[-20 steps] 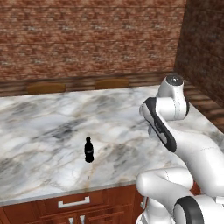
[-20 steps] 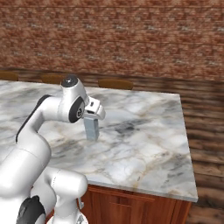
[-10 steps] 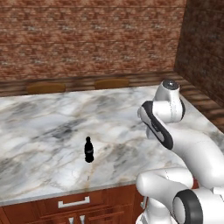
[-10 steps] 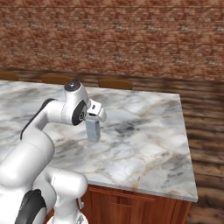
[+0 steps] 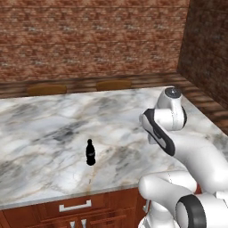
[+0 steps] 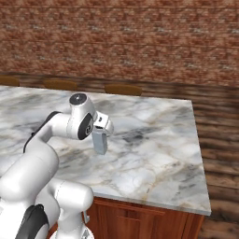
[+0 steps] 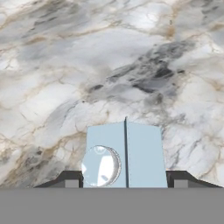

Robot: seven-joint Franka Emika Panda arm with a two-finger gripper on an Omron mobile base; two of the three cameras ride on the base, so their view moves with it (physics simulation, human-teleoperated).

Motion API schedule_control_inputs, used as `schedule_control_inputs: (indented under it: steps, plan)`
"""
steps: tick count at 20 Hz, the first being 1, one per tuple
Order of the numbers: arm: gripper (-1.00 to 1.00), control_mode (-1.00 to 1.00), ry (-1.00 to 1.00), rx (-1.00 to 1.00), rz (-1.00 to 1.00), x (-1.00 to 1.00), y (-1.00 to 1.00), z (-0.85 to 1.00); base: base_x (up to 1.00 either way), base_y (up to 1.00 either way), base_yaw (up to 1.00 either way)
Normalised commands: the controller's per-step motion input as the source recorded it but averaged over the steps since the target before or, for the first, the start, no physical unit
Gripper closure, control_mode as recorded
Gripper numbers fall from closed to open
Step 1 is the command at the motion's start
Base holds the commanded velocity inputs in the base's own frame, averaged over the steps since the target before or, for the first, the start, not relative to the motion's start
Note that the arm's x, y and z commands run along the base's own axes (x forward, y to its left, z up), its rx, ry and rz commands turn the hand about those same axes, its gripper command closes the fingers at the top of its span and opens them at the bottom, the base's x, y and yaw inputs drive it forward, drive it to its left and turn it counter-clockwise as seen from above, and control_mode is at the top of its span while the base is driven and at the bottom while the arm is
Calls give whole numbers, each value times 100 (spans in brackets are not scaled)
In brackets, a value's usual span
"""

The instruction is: Move the drinks to the dining counter.

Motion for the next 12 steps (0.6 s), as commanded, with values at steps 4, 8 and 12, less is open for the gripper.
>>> schedule_control_inputs:
  steps: [4,8,12]
  plan:
    - [100,-100,-4,0,0,0,0,-18,0,0,0]
    - [100,-100,-2,0,0,0,0,-17,0,0,0]
    - [100,-100,0,0,0,4,0,-17,0,0,0]
